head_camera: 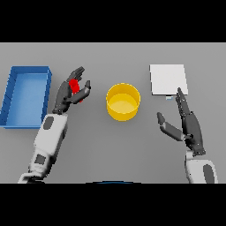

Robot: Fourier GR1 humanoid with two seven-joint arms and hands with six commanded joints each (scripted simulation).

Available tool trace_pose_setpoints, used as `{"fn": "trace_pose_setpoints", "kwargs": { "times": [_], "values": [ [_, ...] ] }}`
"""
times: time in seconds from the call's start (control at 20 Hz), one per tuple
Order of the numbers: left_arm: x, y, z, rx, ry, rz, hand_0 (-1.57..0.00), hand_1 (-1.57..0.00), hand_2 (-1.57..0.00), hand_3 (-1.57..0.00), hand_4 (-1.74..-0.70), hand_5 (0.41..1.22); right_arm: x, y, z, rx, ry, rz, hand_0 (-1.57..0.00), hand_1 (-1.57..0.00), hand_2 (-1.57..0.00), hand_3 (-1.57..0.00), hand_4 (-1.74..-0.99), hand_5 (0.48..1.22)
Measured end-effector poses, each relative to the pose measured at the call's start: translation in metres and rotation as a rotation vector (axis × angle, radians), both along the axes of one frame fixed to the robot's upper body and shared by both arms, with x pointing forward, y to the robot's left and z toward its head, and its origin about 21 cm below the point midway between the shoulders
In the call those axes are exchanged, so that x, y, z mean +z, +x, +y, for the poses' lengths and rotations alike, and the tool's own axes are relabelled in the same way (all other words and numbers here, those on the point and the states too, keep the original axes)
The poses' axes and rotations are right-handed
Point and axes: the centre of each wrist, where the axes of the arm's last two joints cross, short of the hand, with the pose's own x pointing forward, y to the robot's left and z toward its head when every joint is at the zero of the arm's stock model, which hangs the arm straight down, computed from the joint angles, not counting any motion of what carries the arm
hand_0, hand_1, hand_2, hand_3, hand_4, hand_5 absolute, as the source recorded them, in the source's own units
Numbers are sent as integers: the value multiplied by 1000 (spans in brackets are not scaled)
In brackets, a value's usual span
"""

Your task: Pick up the red beaker and tilt it to pour out 1 green nut into yellow bowl. Pick up the yellow bowl and place it on the metallic measuring scale.

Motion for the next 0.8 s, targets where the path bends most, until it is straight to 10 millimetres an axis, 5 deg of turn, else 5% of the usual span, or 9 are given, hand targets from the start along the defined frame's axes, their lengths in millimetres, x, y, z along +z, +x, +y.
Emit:
{"fn": "trace_pose_setpoints", "kwargs": {
  "times": [0.1,0.3,0.45,0.8],
  "values": [
    [-1,2,-3,47,27,5,-755,-783,-844,-884,-1519,999,0,1,0,0,-7,11,1,1,1,1,-1239,648],
    [0,4,-15,22,109,-41,-1237,-1248,-1273,-1154,-1636,1130,3,4,5,-2,-3,12,1,1,1,1,-1242,650],
    [-2,3,-15,19,104,-46,-1400,-1406,-1419,-1357,-1542,1174,-1,5,5,-2,12,25,1,1,1,1,-1255,644],
    [26,10,-8,-4,-60,-101,-1535,-1536,-1539,-1526,-1699,1135,-1,4,1,10,-1,-4,1,1,1,1,-1233,644]
  ]
}}
